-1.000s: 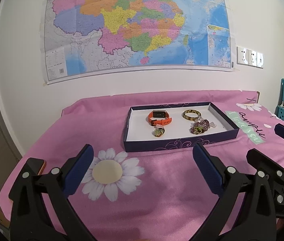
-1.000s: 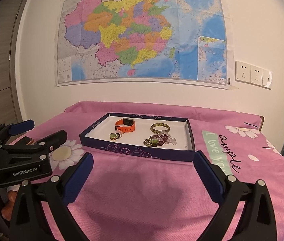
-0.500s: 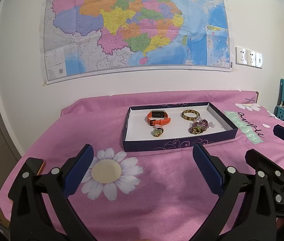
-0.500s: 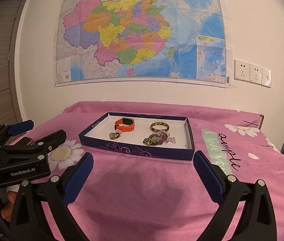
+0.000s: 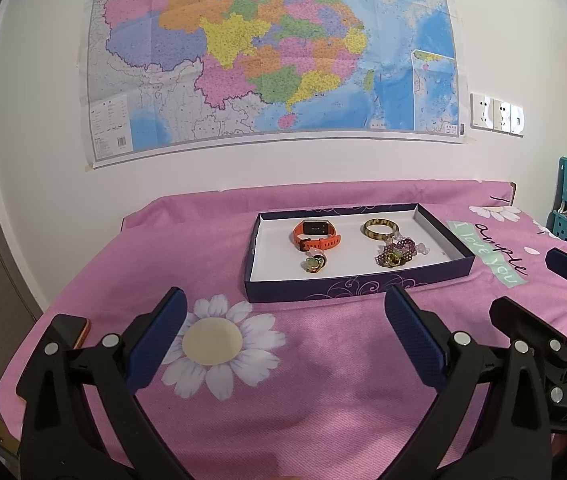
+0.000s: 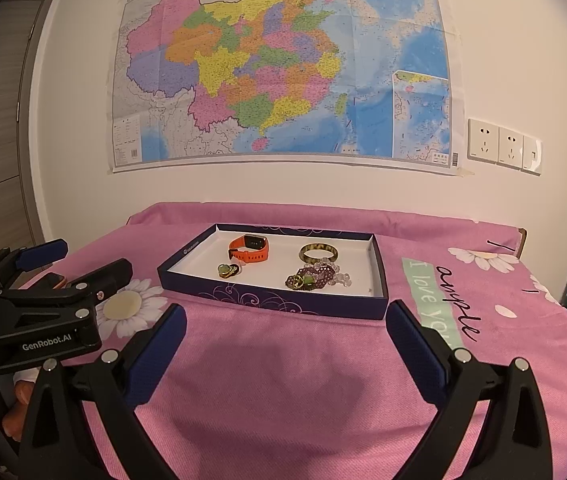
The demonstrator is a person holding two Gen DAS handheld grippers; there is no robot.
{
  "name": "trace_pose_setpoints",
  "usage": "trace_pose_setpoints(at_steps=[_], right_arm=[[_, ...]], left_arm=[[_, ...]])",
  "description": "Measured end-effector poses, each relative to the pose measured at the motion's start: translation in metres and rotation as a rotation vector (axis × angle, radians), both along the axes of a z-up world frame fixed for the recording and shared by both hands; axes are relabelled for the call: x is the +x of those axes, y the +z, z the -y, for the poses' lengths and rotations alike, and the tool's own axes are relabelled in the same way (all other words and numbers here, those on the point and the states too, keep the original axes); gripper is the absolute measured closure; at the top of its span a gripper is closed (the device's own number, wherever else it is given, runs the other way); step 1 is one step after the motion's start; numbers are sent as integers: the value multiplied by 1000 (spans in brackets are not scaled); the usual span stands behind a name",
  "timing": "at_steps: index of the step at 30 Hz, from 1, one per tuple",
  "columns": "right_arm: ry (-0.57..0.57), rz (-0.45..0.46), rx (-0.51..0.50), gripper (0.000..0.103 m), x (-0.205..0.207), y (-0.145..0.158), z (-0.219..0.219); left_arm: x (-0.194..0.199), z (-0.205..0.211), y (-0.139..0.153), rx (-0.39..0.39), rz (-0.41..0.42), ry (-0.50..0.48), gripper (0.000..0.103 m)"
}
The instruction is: Organize jewelry
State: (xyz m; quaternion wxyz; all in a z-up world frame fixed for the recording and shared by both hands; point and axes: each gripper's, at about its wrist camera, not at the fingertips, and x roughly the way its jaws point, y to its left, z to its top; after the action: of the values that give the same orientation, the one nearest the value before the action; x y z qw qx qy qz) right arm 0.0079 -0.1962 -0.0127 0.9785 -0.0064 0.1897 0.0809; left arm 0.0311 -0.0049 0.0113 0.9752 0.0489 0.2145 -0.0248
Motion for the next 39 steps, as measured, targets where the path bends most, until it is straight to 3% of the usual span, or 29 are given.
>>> trace_pose_setpoints(at_steps=[39], right_arm=[[-4,-16,3,7,4,-3,-1]], left_arm=[[4,1,-4,-7,-10,-2,5]])
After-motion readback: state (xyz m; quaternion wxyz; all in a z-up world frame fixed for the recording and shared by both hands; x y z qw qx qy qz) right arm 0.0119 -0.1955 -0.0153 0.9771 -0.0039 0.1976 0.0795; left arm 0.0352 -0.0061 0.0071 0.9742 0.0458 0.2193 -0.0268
